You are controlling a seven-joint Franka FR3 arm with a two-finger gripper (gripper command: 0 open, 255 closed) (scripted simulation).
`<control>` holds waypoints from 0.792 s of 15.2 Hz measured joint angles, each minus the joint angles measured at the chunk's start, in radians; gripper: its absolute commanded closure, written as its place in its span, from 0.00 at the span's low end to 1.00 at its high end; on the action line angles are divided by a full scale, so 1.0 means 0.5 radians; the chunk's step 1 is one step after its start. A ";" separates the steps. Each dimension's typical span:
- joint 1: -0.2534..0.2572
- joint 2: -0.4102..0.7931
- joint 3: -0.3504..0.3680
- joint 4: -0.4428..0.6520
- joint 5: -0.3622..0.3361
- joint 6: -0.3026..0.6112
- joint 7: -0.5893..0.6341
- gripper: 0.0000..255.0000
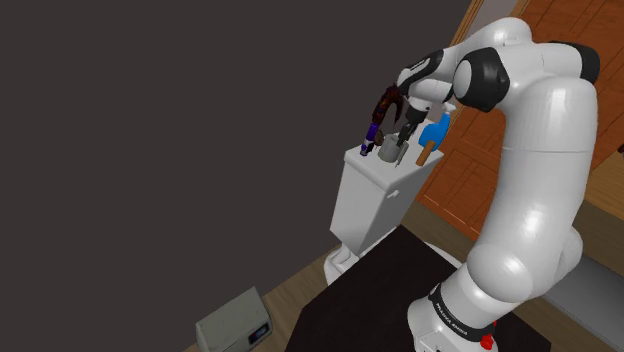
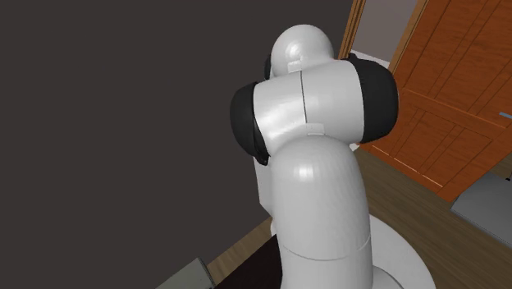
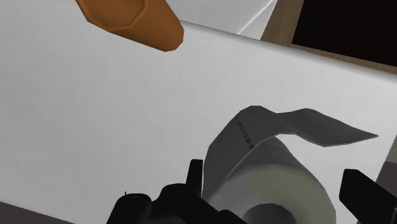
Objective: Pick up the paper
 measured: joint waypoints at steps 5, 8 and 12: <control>-0.025 0.070 0.030 -0.027 0.046 0.088 -0.033 0.00; -0.026 0.076 0.034 -0.039 0.053 0.109 -0.038 1.00; -0.026 0.075 0.034 -0.041 0.054 0.114 -0.039 1.00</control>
